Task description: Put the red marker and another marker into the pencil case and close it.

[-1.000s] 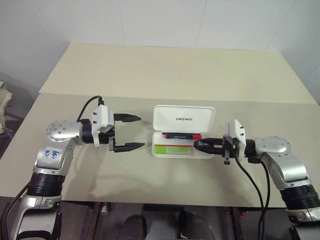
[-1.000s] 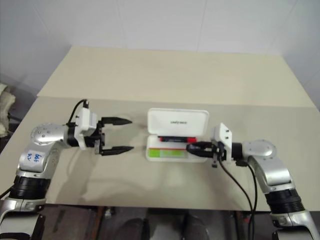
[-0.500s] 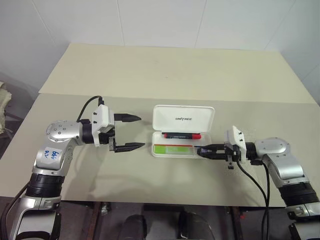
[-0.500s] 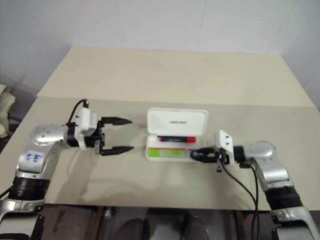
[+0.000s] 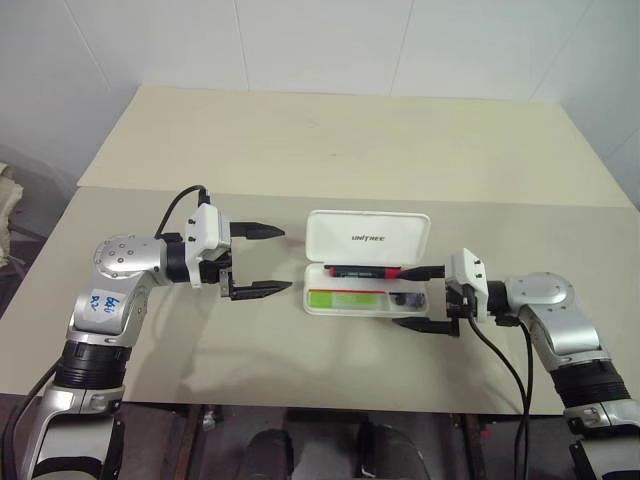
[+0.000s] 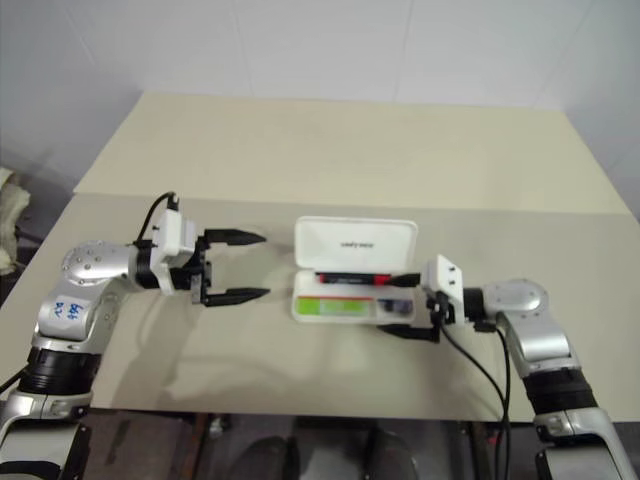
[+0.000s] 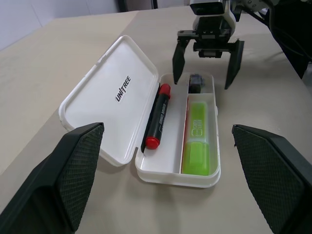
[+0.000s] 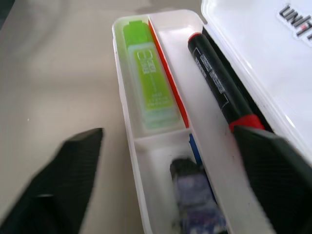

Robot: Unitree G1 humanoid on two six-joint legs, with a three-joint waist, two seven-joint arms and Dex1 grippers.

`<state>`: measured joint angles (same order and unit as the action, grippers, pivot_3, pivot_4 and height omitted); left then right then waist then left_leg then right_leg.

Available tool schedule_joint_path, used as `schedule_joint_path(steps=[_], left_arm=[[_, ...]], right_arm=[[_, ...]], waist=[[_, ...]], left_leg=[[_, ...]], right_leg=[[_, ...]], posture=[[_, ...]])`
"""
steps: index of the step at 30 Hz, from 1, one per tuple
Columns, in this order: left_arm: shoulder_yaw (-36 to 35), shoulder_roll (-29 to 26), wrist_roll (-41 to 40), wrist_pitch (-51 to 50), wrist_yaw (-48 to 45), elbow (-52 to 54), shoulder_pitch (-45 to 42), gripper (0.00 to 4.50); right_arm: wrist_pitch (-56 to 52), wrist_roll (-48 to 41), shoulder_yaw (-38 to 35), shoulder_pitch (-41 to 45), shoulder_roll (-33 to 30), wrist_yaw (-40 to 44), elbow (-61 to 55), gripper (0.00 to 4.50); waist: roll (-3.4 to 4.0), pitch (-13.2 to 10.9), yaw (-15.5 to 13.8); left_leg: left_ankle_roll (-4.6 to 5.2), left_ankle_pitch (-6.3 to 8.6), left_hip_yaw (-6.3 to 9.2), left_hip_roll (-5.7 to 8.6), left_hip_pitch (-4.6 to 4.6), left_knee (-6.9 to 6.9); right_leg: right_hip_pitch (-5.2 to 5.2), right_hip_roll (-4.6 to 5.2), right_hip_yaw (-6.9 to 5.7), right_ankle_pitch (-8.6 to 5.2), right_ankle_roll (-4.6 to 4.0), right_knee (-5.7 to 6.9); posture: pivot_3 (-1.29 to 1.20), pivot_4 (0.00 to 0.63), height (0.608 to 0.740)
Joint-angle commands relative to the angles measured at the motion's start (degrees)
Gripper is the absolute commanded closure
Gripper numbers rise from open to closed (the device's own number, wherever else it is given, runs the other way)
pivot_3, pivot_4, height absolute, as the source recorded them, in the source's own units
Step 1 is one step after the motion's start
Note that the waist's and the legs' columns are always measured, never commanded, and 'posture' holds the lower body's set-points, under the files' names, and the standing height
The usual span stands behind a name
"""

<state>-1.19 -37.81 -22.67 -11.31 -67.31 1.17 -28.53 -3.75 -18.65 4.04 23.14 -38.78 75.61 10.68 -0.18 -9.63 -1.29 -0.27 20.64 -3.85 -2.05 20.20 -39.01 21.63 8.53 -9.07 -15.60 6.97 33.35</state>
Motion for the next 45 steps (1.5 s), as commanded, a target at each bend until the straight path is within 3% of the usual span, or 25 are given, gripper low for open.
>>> schedule_joint_path(steps=[1,5,10,20,24,31,35,41,45], left_arm=[[-0.5,0.0,-0.7,0.3,0.0,0.0,-0.9,0.00],[-0.7,-0.3,-0.5,0.3,0.0,-0.2,-0.6,0.00],[-1.8,-1.9,-1.3,-0.9,-0.7,-0.6,1.2,0.00],[-4.4,-3.4,-1.7,0.7,-1.6,-3.7,2.8,0.00],[-5.5,-2.0,-1.8,3.3,-0.7,-5.4,1.9,0.91],[-5.4,-0.9,-1.8,4.4,-0.4,-6.9,0.3,3.43],[-5.3,-0.3,-2.1,4.4,-0.6,-7.1,-0.1,4.47],[-4.9,3.9,4.5,12.1,7.8,-15.1,-5.8,4.47],[-2.8,7.5,8.3,11.8,13.8,-21.2,-10.0,4.47]], right_arm=[[-2.7,-3.5,-3.6,-1.0,-1.7,-0.8,-6.6,0.03],[-5.7,-5.8,-5.7,-2.5,-3.1,-1.5,-11.0,0.03],[-12.7,-12.6,-14.4,-6.5,-8.6,-2.7,-19.0,0.03],[-16.3,-16.1,-24.0,-12.0,-15.2,-2.1,-21.1,0.03],[-15.0,-15.3,-23.8,-13.7,-15.3,-2.2,-22.0,0.00],[-14.8,-15.4,-22.7,-13.9,-13.9,-3.9,-23.9,0.00],[-15.3,-16.0,-22.5,-13.8,-13.8,-4.3,-24.1,0.00],[-15.7,-16.9,-21.6,-12.4,-11.6,-6.4,-25.4,0.00],[-14.9,-16.6,-20.4,-11.8,-10.1,-7.4,-26.5,0.00]], waist=[[0.00,0.0,-0.1],[0.00,0.0,-0.1],[0.01,0.0,-0.2],[-0.03,0.0,-0.2],[-0.04,0.0,-0.1],[-0.04,0.0,-0.2],[-0.05,0.0,-0.2],[-0.08,0.0,-0.3],[-0.12,0.0,-0.3]], left_leg=[[0.00,0.00,0.00,0.00,0.00,0.00],[0.00,0.00,0.01,0.01,0.00,-0.01],[0.00,0.00,0.05,0.01,0.02,0.00],[0.00,0.02,0.03,-0.01,-0.01,0.02],[0.00,0.02,0.01,0.00,-0.01,0.01],[0.00,0.02,0.00,0.00,-0.02,0.00],[0.00,0.02,0.01,0.00,-0.01,0.00],[0.00,0.01,0.03,0.01,-0.01,-0.04],[0.00,0.01,0.02,0.01,-0.02,-0.04]], right_leg=[[0.00,0.00,0.00,0.00,0.00,0.00],[0.00,0.00,0.01,0.00,0.00,0.00],[-0.01,0.01,-0.01,0.00,0.00,0.00],[-0.02,0.01,0.00,0.00,0.00,-0.02],[-0.02,0.01,0.01,0.00,0.00,-0.02],[-0.03,0.01,0.01,0.00,0.00,-0.02],[-0.03,0.01,0.00,0.00,0.00,-0.02],[-0.06,0.01,-0.02,0.00,0.00,-0.02],[-0.07,0.01,-0.02,0.01,0.01,-0.03]], posture=[[0.00,0.150,0.740],[0.00,0.150,0.740],[0.00,0.150,0.740],[0.00,0.150,0.740],[0.00,0.150,0.740],[0.00,0.150,0.740],[0.00,0.150,0.740],[0.00,0.150,0.740],[0.00,0.150,0.740]])
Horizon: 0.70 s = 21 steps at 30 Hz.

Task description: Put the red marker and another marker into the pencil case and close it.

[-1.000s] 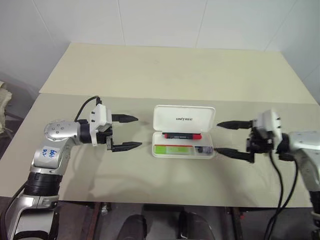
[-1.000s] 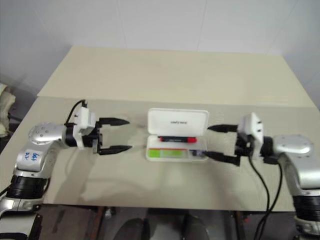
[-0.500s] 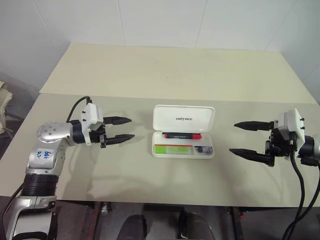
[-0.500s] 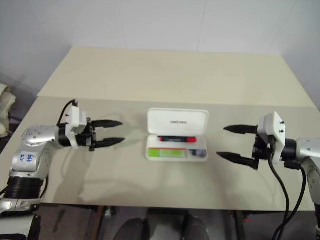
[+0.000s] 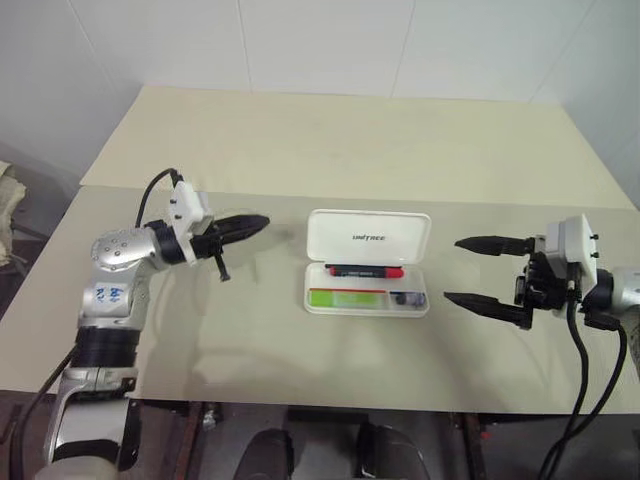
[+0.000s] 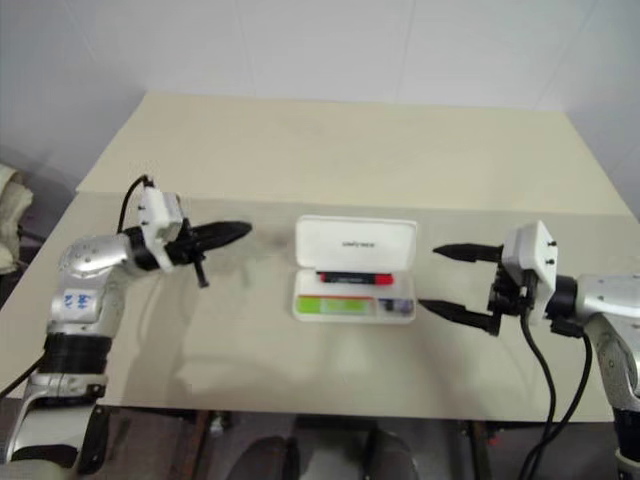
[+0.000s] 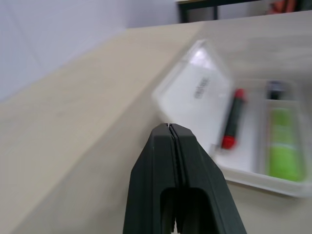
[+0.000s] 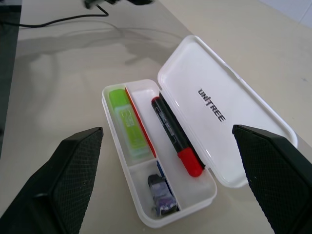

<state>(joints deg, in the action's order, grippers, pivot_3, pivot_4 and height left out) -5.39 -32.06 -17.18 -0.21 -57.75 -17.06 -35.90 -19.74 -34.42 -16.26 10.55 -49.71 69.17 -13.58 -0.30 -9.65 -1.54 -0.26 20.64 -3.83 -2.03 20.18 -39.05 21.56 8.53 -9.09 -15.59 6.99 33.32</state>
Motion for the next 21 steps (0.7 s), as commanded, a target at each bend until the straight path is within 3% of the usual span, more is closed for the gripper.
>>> schedule_joint_path(steps=[1,11,21], left_arm=[[1.8,2.3,3.6,0.6,5.0,-3.9,-3.3,4.47],[7.3,10.1,9.6,0.6,11.3,-13.8,-10.2,4.47],[6.2,11.5,3.8,3.7,1.3,-9.6,-8.7,4.47]], right_arm=[[1.2,-0.8,0.2,0.9,1.1,-1.1,-2.5,0.00],[0.1,-1.7,1.4,3.4,4.0,-4.6,-3.3,0.00],[0.9,-1.3,1.9,1.4,4.8,-5.5,-4.1,0.00]], waist=[[0.00,0.0,-0.1],[-0.10,-0.1,-0.1],[-0.11,-0.1,0.0]], left_leg=[[0.00,0.00,0.00,0.01,0.00,0.00],[0.00,0.00,0.00,0.02,0.04,0.01],[0.00,0.00,-0.01,0.02,0.04,0.00]], right_leg=[[0.00,0.00,0.00,0.00,0.00,0.01],[0.01,0.00,-0.06,0.01,0.02,-0.01],[0.01,0.00,-0.06,0.01,0.03,-0.01]], posture=[[0.00,0.150,0.740],[0.00,0.150,0.740],[0.00,0.150,0.740]])
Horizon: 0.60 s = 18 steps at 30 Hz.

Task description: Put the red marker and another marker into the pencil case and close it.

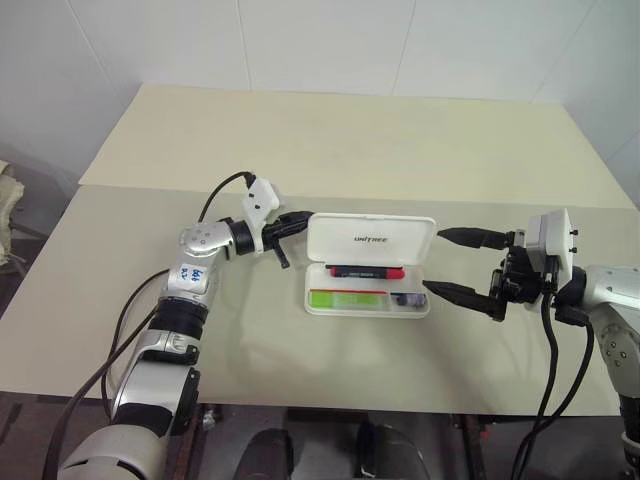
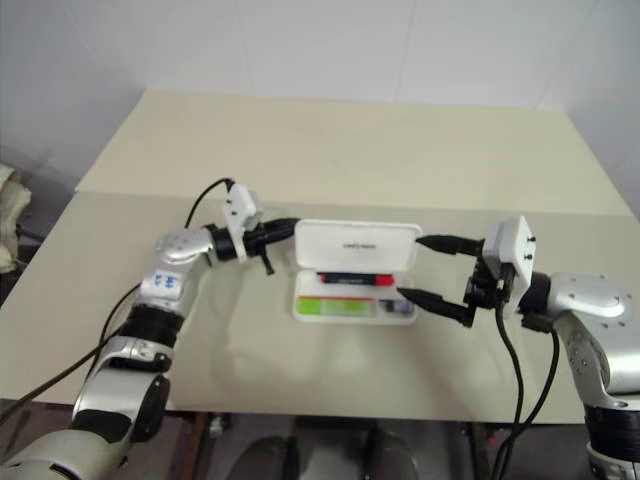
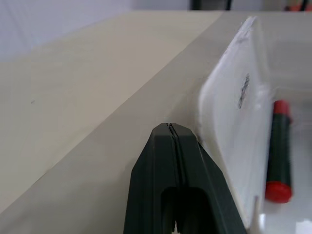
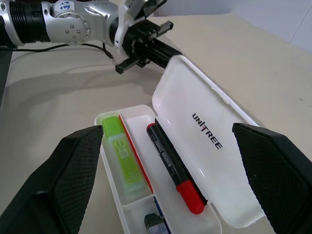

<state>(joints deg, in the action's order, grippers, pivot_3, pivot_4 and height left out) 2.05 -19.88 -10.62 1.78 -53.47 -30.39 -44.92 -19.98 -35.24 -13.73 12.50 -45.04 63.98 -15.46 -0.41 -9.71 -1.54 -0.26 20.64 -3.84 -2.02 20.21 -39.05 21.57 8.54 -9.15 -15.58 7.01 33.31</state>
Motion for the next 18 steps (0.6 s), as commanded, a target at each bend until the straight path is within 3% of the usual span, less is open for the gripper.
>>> schedule_joint_path(steps=[1,8,18], left_arm=[[-1.3,-1.0,-3.3,1.7,-4.2,4.4,0.8,4.47],[1.6,-4.1,-2.5,5.5,-13.2,6.9,2.4,4.47],[8.7,-3.4,1.0,7.7,-17.2,8.4,2.6,4.47]], right_arm=[[1.3,-0.4,-0.6,-0.8,0.2,-0.3,-2.4,0.00],[1.6,-0.2,-0.2,-1.9,0.7,-0.7,-2.9,0.00],[-1.8,-4.5,-2.8,-1.2,0.6,-2.5,-4.1,0.00]], waist=[[0.00,0.0,0.0],[0.00,0.0,0.0],[0.00,0.0,-0.1]], left_leg=[[0.00,0.00,0.00,0.00,0.00,0.00],[0.00,0.00,-0.01,0.00,-0.01,-0.01],[0.00,0.00,0.00,0.00,0.00,-0.03]], right_leg=[[0.00,0.00,0.01,0.00,0.00,0.00],[0.00,0.00,0.01,0.00,0.00,0.00],[0.00,0.00,0.01,0.00,0.00,0.00]], posture=[[0.00,0.150,0.740],[0.00,0.150,0.740],[0.00,0.150,0.740]])
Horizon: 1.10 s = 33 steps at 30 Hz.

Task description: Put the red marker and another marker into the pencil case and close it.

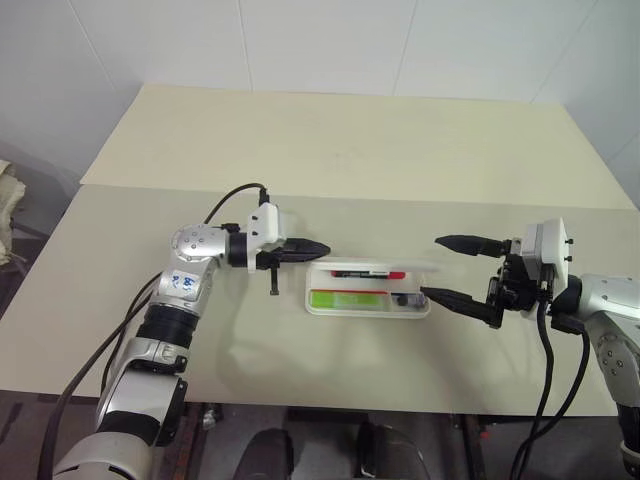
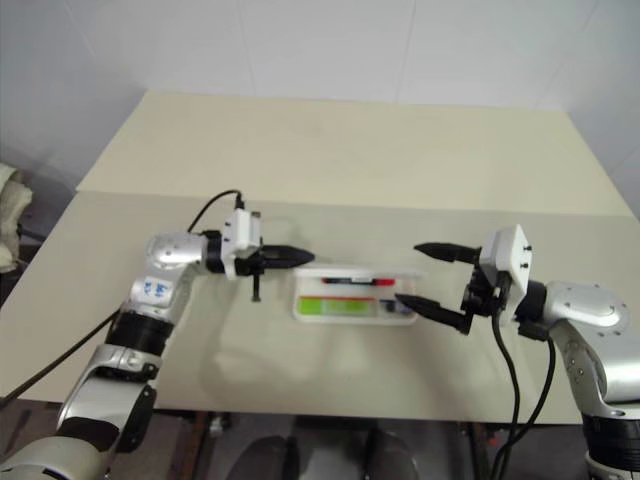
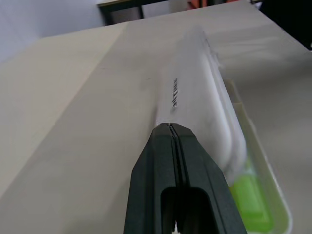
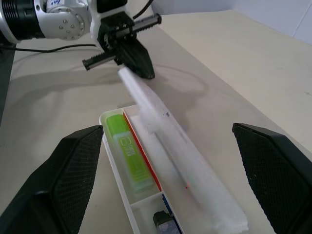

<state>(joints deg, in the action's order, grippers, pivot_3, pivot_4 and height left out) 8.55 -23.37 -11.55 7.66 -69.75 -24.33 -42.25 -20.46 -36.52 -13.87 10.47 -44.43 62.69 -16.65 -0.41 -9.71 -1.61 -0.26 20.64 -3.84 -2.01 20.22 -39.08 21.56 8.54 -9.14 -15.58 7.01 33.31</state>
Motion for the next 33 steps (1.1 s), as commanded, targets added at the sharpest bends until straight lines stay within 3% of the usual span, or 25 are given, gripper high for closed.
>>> schedule_joint_path(steps=[1,13,23,25,29,33], left_arm=[[2.9,0.2,2.4,2.2,-1.1,2.4,0.0,4.47],[11.1,4.4,12.3,-0.7,4.4,1.4,-0.8,4.47],[14.5,3.3,17.0,-3.7,6.6,4.9,-0.7,4.47],[13.4,3.6,14.9,-6.9,6.1,7.4,0.2,4.47],[4.6,5.8,6.9,-12.9,10.9,11.8,1.4,4.47],[-5.9,3.2,-1.4,-14.5,12.7,13.7,2.3,4.47]], right_arm=[[-1.9,-4.0,-3.0,0.9,-0.1,-1.6,-3.1,0.00],[-5.9,-6.7,-5.1,-1.6,-2.5,-2.2,-5.3,0.00],[-6.3,-7.0,-5.2,-3.5,-2.1,-4.0,-8.0,0.00],[-6.2,-7.1,-5.1,-3.4,-2.1,-4.2,-8.0,0.00],[-6.1,-6.8,-4.6,-2.5,-2.1,-4.4,-7.3,0.00],[-5.6,-6.3,-4.7,-1.3,-1.9,-4.9,-6.0,0.00]], waist=[[0.00,0.0,0.0],[0.00,0.0,-0.1],[-0.06,0.0,-0.1],[-0.06,0.0,0.0],[-0.06,0.0,0.1],[-0.08,0.0,0.1]], left_leg=[[0.00,0.00,0.00,0.00,0.00,0.00],[0.01,0.00,0.01,0.00,0.00,0.00],[0.05,-0.03,0.03,-0.01,-0.06,-0.03],[0.06,-0.04,0.03,-0.01,-0.06,-0.03],[0.07,-0.04,0.07,-0.01,-0.03,-0.03],[0.06,-0.04,0.13,-0.03,-0.01,-0.03]], right_leg=[[0.00,0.00,0.00,0.00,0.00,0.00],[0.00,0.00,0.01,0.00,0.00,0.00],[-0.08,0.01,0.05,0.00,0.00,0.00],[-0.08,0.01,0.05,0.00,0.00,0.00],[-0.05,0.01,0.04,0.00,0.00,0.00],[-0.03,0.01,0.03,0.00,0.00,0.00]], posture=[[0.00,0.150,0.740],[0.00,0.150,0.740],[0.00,0.150,0.740],[0.00,0.150,0.740],[0.00,0.150,0.740],[0.00,0.150,0.740]])
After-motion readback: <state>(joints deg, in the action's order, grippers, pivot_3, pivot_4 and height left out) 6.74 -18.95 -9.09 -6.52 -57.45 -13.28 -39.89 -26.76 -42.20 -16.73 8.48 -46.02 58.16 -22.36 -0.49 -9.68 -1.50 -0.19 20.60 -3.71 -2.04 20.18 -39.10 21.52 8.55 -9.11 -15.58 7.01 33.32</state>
